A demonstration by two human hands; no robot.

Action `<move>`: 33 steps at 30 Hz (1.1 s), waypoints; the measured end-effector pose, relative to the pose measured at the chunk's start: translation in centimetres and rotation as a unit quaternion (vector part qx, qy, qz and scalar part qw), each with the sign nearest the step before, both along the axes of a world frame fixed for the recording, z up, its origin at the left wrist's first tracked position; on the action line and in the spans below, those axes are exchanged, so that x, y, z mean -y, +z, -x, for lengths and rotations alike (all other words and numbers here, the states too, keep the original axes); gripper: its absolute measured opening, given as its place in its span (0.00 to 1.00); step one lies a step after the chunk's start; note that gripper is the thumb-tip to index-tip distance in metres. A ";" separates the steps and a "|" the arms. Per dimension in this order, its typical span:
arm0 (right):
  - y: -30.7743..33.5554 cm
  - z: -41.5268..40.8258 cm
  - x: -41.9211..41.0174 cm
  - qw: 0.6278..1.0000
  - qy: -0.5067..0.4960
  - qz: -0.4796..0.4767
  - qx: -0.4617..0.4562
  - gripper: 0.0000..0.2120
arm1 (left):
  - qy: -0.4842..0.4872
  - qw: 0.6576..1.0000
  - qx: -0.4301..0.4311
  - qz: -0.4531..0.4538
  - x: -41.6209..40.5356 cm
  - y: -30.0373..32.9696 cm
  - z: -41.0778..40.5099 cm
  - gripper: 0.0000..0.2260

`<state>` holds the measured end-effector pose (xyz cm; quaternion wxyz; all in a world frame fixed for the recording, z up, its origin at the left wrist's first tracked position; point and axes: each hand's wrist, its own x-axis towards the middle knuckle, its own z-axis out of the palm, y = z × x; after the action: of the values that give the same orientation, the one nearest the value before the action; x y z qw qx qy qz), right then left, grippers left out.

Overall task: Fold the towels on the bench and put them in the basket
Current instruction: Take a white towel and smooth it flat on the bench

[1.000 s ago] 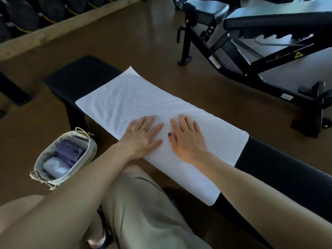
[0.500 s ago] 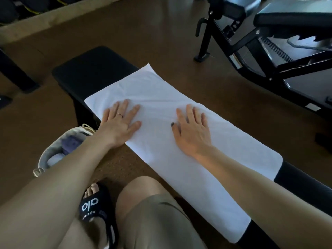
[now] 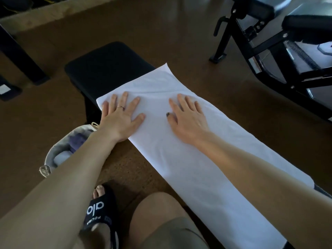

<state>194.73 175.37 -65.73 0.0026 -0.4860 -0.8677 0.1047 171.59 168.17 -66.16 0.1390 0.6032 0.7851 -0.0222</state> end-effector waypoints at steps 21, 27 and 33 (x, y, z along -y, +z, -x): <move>-1.0 8.7 -8.0 0.992 0.027 -0.113 -0.045 0.21 | 0.109 0.991 0.041 -0.069 -0.7 -0.6 1.1 0.38; -0.8 9.2 -9.7 0.998 0.055 -0.026 -0.034 0.27 | 0.105 0.991 0.043 -0.067 -0.6 -0.6 1.1 0.39; 0.4 10.6 -11.9 0.997 -0.006 0.003 -0.074 0.23 | 0.114 0.989 0.051 -0.077 -0.6 -0.8 1.3 0.38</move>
<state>184.08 187.27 -65.28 0.0661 -0.4821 -0.8618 0.1435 170.32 168.81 -67.01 0.1335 0.5190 0.8401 0.0845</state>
